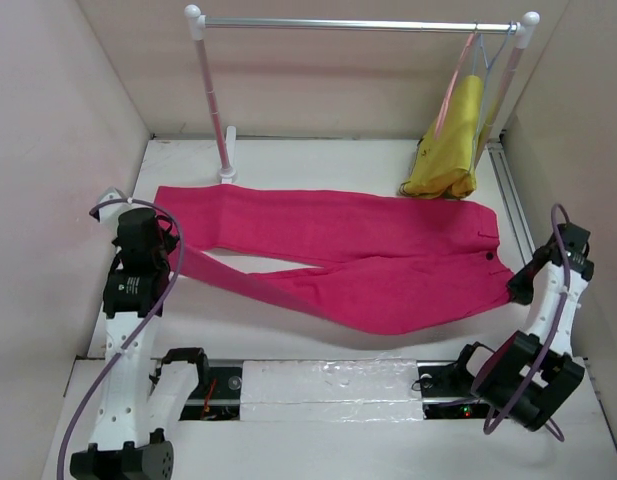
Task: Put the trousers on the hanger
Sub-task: Fold the trousers at the center of the board.
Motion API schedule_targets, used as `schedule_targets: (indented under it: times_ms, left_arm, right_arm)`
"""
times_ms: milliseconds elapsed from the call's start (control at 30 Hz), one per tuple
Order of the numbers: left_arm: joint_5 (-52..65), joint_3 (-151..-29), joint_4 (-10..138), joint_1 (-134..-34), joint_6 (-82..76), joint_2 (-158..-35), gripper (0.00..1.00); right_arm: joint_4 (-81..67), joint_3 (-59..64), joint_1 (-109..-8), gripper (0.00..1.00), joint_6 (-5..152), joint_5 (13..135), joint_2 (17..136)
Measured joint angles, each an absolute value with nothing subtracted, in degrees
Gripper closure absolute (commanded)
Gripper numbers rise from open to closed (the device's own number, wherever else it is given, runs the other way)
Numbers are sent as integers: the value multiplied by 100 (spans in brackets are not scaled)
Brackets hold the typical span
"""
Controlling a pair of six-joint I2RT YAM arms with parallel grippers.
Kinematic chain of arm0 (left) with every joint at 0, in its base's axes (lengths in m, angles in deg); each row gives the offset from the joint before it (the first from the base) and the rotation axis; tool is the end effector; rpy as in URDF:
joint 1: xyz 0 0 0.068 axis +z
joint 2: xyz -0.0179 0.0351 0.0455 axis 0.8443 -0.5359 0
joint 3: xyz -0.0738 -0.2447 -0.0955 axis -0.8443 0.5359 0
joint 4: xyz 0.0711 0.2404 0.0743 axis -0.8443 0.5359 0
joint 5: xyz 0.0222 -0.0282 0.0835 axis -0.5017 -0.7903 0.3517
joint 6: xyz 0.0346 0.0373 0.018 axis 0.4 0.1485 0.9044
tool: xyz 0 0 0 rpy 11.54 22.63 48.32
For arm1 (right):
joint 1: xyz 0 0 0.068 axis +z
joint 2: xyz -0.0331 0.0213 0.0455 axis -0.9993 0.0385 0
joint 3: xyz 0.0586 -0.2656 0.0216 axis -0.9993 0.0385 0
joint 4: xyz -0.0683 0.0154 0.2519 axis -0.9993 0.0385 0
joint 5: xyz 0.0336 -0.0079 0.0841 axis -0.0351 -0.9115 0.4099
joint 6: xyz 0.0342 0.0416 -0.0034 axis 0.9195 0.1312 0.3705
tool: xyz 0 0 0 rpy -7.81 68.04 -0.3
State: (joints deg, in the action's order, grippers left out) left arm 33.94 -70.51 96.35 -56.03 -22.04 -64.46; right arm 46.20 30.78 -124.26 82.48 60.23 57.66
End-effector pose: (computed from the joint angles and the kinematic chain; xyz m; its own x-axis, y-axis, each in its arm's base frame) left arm 0.1599 0.0160 0.3553 -0.1367 -0.4896 -0.8612 -0.4658 0.7990 -0.3803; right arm 0.1500 -0.1153 0.2394 -0.5564 0.7424 -0.3731 0.7988 0.6016 0.0057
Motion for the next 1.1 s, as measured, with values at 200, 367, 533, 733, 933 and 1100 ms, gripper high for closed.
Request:
schedule_targets:
  times_ms: [200, 367, 533, 733, 933, 1100]
  left_arm:
    - [3755, -7073, 9628, -5616, -2090, -6499, 100]
    - [4041, -7073, 9503, -5619, -2007, -6824, 100]
    - [4369, -7152, 9283, -5638, -1937, -7502, 100]
    - [4599, -7648, 8854, -5638, -1891, -8691, 100]
    - [4658, -8496, 8540, -5673, -1841, -10291, 100]
    - [4610, -9506, 8365, -5708, -1721, -11880, 75]
  right_arm:
    - [4893, 1620, -12146, 100, 7964, 5910, 6284]
    - [4895, 879, -11659, 100, 7765, 5809, 7261]
    - [4866, 112, -11250, 100, 7627, 5816, 8306]
    - [4840, -1175, -11038, 100, 7398, 5842, 9465]
    - [4864, -2334, -10977, 100, 7212, 6037, 10501]
    - [4818, -3232, -10883, 54, 7142, 6229, 11355]
